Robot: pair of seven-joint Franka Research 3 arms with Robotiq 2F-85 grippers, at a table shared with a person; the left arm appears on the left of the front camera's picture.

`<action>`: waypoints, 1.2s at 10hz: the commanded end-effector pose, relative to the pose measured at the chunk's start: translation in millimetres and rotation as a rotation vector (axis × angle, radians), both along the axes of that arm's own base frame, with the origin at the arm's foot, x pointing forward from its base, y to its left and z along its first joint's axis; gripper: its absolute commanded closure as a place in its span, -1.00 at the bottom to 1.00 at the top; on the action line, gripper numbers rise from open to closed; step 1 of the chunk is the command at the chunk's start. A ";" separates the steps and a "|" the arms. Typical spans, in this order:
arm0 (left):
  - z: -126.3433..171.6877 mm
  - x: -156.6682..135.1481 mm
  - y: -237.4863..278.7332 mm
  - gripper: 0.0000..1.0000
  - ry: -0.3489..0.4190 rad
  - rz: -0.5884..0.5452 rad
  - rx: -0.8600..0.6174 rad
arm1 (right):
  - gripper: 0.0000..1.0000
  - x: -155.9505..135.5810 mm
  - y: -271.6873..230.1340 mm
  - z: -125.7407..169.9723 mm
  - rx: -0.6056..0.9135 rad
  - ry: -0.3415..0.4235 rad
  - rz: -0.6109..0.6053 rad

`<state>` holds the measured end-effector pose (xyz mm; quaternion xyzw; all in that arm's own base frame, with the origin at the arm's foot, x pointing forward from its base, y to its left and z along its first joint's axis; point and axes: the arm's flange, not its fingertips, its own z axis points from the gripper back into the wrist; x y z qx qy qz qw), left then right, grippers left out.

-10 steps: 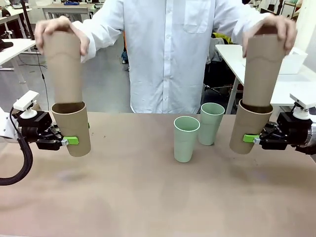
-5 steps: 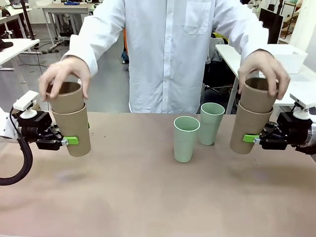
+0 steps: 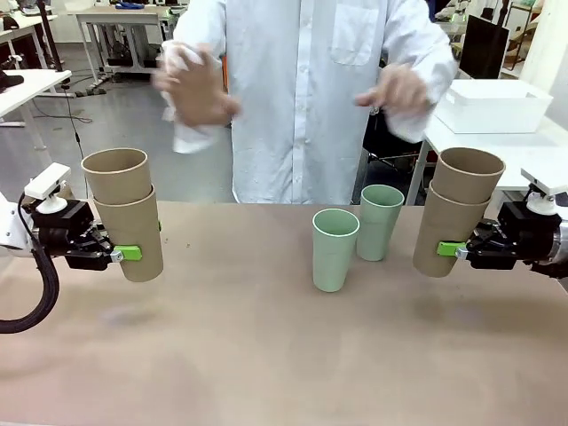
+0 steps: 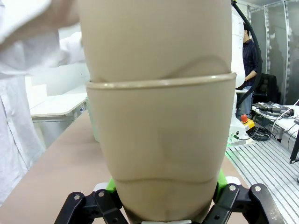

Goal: Stack the cups and store them in the basket.
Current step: Place the stack of Reusable plastic cups into the Pantry Basket.

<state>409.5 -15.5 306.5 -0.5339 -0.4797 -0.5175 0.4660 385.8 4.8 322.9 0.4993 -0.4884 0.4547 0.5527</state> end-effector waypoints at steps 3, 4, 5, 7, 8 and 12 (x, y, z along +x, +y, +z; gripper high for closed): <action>3.9 0.1 -0.2 -0.66 0.002 -0.004 -0.002 | -0.71 3.1 -0.1 4.1 0.006 -0.010 0.005; 3.9 0.1 -0.2 -0.66 0.002 -0.004 -0.002 | -0.71 3.1 -0.1 4.1 0.006 -0.010 0.005; 3.9 0.1 -0.2 -0.66 0.002 -0.004 -0.002 | -0.71 3.1 -0.1 4.1 0.006 -0.010 0.005; 3.9 0.1 -0.2 -0.66 0.002 -0.004 -0.002 | -0.71 3.1 -0.1 4.1 0.006 -0.010 0.005; 3.9 0.1 -0.2 -0.66 0.002 -0.004 -0.002 | -0.71 3.1 -0.1 4.1 0.006 -0.010 0.005; 3.9 0.1 -0.2 -0.66 0.002 -0.004 -0.002 | -0.71 3.1 -0.1 4.1 0.006 -0.010 0.005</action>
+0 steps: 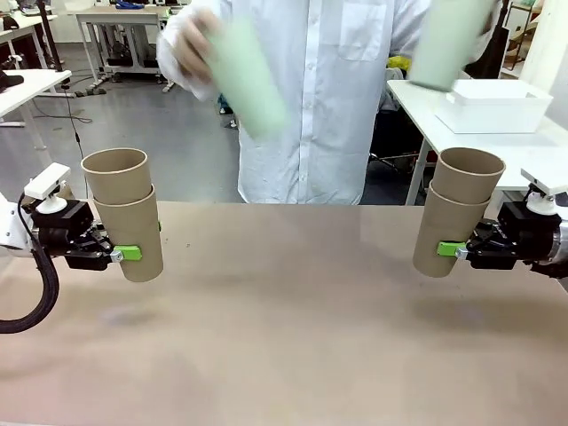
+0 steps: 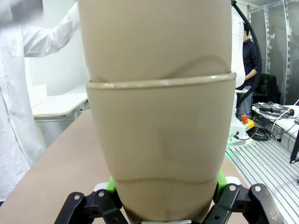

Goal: Stack the cups and store them in the basket.
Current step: Place the stack of Reusable plastic cups into the Pantry Basket.

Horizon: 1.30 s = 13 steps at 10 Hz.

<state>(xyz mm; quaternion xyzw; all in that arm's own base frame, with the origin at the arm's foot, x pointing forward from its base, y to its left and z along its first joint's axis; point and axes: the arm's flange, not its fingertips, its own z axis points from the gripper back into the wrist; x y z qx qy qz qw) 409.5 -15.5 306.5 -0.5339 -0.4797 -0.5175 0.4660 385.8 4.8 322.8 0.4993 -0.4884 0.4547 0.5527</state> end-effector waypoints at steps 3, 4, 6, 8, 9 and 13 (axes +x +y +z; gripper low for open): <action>3.9 0.1 -0.2 -0.66 0.002 -0.004 -0.002 | -0.71 3.1 -0.1 4.1 0.006 -0.011 0.005; 3.9 0.1 -0.2 -0.66 0.002 -0.004 -0.002 | -0.71 3.1 -0.1 4.1 0.006 -0.011 0.005; 3.9 0.1 -0.2 -0.66 0.002 -0.004 -0.002 | -0.71 3.1 -0.1 4.1 0.006 -0.011 0.005; 3.9 0.1 -0.2 -0.66 0.002 -0.004 -0.002 | -0.71 3.1 -0.1 4.1 0.006 -0.011 0.005; 3.9 0.1 -0.2 -0.66 0.002 -0.004 -0.002 | -0.71 3.1 -0.1 4.1 0.006 -0.011 0.005; 3.9 0.1 -0.2 -0.66 0.002 -0.004 -0.002 | -0.71 3.1 -0.1 4.1 0.006 -0.011 0.005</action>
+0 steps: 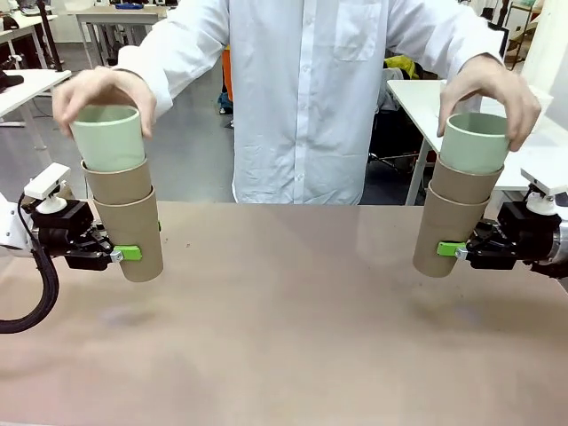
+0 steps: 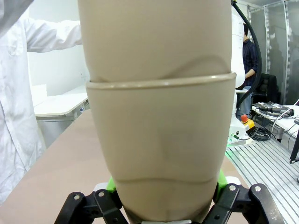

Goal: Stack the cups and store them in the basket.
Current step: Place the stack of Reusable plastic cups into the Pantry Basket.

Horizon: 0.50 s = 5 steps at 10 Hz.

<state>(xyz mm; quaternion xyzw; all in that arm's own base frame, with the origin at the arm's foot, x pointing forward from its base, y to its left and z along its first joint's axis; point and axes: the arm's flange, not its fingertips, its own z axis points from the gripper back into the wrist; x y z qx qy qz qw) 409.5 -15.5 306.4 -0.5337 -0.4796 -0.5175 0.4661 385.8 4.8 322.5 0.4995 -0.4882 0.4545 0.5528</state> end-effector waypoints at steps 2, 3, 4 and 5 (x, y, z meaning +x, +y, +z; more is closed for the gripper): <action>4.0 0.0 -0.2 -0.66 0.002 -0.004 -0.003 | -0.71 3.1 -0.1 4.4 0.006 -0.011 0.005; 4.0 0.0 -0.2 -0.66 0.002 -0.004 -0.003 | -0.71 3.1 -0.1 4.4 0.006 -0.011 0.005; 4.0 0.0 -0.2 -0.66 0.002 -0.004 -0.003 | -0.71 3.1 -0.1 4.4 0.006 -0.011 0.005; 4.0 0.0 -0.2 -0.66 0.002 -0.004 -0.003 | -0.71 3.1 -0.1 4.4 0.006 -0.011 0.005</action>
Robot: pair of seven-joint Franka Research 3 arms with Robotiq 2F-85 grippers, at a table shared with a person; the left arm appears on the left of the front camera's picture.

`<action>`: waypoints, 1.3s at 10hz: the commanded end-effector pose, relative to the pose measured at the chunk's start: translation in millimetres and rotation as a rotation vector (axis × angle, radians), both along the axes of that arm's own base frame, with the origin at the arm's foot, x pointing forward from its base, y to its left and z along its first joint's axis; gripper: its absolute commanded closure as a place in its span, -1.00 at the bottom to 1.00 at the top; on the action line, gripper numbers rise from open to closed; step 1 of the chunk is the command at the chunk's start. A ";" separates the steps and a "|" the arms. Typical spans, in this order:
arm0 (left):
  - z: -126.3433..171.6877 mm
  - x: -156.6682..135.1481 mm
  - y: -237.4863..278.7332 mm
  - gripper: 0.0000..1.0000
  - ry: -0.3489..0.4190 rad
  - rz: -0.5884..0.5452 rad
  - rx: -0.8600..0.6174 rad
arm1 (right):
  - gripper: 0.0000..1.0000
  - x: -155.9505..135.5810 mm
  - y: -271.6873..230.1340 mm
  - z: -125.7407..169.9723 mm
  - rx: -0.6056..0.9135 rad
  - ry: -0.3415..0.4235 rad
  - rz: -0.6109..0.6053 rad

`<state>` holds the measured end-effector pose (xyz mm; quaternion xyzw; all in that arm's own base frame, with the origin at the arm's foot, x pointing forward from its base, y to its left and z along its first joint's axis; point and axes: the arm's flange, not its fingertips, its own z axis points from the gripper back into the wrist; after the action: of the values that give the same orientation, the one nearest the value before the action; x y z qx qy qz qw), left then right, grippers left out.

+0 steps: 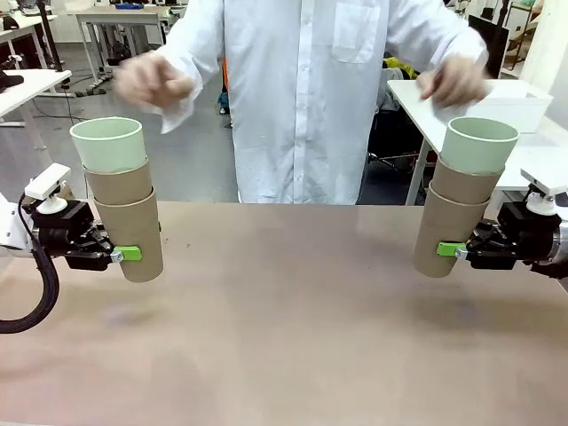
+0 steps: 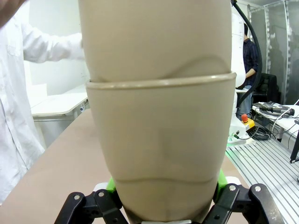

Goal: Stack the cups and store them in the basket.
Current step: Place the stack of Reusable plastic cups into the Pantry Basket.

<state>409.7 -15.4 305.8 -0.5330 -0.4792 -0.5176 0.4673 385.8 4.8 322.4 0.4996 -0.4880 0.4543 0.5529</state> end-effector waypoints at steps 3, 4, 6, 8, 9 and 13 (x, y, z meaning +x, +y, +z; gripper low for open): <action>4.6 -0.1 -0.4 -0.66 0.001 -0.005 -0.005 | -0.71 3.1 -0.1 4.6 0.006 -0.012 0.005; 4.6 -0.1 -0.4 -0.66 0.001 -0.005 -0.005 | -0.71 3.1 -0.1 4.6 0.006 -0.012 0.005; 4.6 -0.1 -0.4 -0.66 0.001 -0.005 -0.005 | -0.71 3.1 -0.1 4.6 0.006 -0.012 0.005; 4.6 -0.1 -0.4 -0.66 0.001 -0.005 -0.005 | -0.71 3.1 -0.1 4.6 0.006 -0.012 0.005; 4.6 -0.1 -0.4 -0.66 0.001 -0.005 -0.005 | -0.71 3.1 -0.1 4.6 0.006 -0.012 0.005; 4.6 -0.1 -0.4 -0.66 0.001 -0.005 -0.005 | -0.71 3.1 -0.1 4.6 0.006 -0.012 0.005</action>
<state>409.7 -15.4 305.7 -0.5328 -0.4792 -0.5176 0.4675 385.8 4.8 322.3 0.4997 -0.4880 0.4543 0.5530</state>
